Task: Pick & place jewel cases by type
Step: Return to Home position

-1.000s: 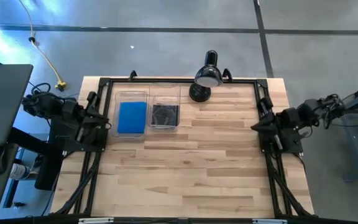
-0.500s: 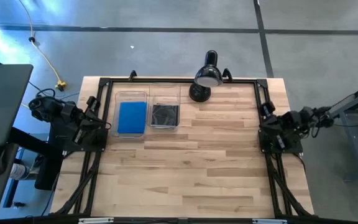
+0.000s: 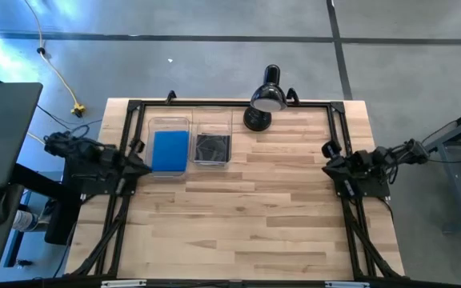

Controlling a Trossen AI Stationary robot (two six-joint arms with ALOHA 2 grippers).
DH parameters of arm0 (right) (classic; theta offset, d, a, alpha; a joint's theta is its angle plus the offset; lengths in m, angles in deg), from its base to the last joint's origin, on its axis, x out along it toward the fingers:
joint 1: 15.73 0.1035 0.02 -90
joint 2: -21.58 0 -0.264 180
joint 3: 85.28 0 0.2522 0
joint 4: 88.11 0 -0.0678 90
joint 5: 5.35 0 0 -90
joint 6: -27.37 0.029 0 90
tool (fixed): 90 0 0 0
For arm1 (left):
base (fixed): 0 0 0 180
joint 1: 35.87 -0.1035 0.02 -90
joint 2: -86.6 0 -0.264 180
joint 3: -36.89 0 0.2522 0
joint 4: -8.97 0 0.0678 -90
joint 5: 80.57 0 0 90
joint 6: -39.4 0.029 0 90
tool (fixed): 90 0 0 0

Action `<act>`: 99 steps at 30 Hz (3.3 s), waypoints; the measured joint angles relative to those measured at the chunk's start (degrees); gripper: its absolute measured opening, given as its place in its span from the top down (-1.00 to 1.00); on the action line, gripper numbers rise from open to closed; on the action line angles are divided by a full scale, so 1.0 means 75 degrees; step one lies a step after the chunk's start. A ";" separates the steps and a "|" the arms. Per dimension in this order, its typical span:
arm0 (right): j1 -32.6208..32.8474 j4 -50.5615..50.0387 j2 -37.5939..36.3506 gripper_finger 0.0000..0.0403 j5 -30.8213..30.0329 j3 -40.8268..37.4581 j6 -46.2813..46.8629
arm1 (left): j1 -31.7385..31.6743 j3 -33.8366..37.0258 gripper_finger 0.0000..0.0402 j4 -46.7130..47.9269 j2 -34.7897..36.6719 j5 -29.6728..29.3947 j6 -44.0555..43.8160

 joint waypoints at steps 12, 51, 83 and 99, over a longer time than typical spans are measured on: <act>0.0000 -0.0510 0.0050 1.00 -0.0226 -0.0043 -0.0005 | 0.0000 0.1786 0.91 -0.1288 0.0019 -0.0284 -0.0087; 0.0000 -0.3008 0.0055 1.00 -0.1765 -0.0046 -0.0616 | 0.0000 0.2305 0.91 -0.0326 -0.0106 -0.0864 -0.0096; 0.0000 -0.3005 0.0055 1.00 -0.1762 -0.0048 -0.0617 | 0.0000 0.2308 0.91 -0.0318 -0.0106 -0.0869 -0.0096; 0.0001 -0.3005 0.0055 1.00 -0.1759 -0.0051 -0.0617 | 0.0000 0.2308 0.91 -0.0318 -0.0106 -0.0872 -0.0096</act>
